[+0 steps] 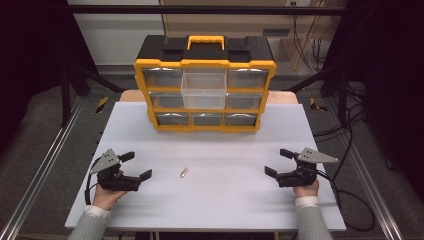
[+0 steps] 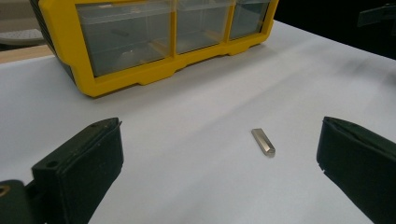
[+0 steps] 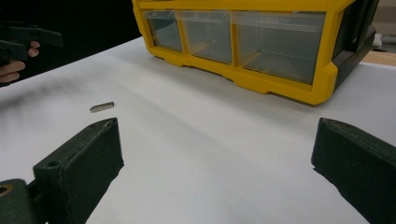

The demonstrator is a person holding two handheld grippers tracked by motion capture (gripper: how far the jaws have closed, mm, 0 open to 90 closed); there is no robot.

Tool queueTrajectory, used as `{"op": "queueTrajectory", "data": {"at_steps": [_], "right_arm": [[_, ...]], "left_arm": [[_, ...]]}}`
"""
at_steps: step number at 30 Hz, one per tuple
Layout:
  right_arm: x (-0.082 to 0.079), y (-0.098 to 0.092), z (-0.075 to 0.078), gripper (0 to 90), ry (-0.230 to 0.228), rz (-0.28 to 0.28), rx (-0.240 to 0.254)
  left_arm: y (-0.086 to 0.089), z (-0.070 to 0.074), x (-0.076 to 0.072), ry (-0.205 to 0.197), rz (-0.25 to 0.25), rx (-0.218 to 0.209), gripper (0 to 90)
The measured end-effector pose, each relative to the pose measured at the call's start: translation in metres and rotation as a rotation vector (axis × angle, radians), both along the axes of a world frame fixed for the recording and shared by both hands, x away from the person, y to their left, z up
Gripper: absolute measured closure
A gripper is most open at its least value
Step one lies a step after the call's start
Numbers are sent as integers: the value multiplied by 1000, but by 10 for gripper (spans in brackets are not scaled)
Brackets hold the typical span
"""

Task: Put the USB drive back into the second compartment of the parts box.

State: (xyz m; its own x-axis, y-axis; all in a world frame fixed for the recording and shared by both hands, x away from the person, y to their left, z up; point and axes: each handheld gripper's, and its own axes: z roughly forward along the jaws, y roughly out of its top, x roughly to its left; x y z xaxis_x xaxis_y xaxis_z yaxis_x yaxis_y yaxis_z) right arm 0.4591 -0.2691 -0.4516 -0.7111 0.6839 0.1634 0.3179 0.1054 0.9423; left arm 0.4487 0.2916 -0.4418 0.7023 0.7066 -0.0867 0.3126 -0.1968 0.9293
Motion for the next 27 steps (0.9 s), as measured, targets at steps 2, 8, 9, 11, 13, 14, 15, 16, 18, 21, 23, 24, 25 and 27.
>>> {"op": "queueTrajectory", "data": {"at_steps": [2,8,9,11,13,14,15,16,18,21,23,24,25,27], "right_arm": [[0,0,0,23,0,0,3],[0,0,0,23,-1,4,4],[0,0,0,23,-1,4,2],[0,0,0,23,-1,6,-3],[1,0,0,23,4,8,-5],[1,0,0,23,4,8,-5],[0,0,0,23,5,8,-8],[0,0,0,23,4,10,-9],[0,0,0,23,2,14,-6],[0,0,0,23,4,13,-8],[0,-1,0,23,5,12,-8],[0,0,0,23,5,12,-7],[0,0,0,23,5,12,-7],[0,0,0,23,7,12,-8]], "left_arm": [[0,0,0,-1,3,1,3],[-3,1,0,3,2,9,3],[-3,1,0,3,3,11,3],[-5,2,0,3,2,13,3],[-6,3,0,2,5,18,3],[-6,4,0,2,8,22,3],[-7,4,0,1,7,18,3],[-8,4,0,2,8,16,3],[-10,4,1,5,5,22,3],[-12,5,1,4,7,27,3],[-13,6,1,6,5,24,3],[-14,6,0,5,6,20,3],[-15,7,0,5,4,21,3],[-17,8,0,4,5,25,3]]}}
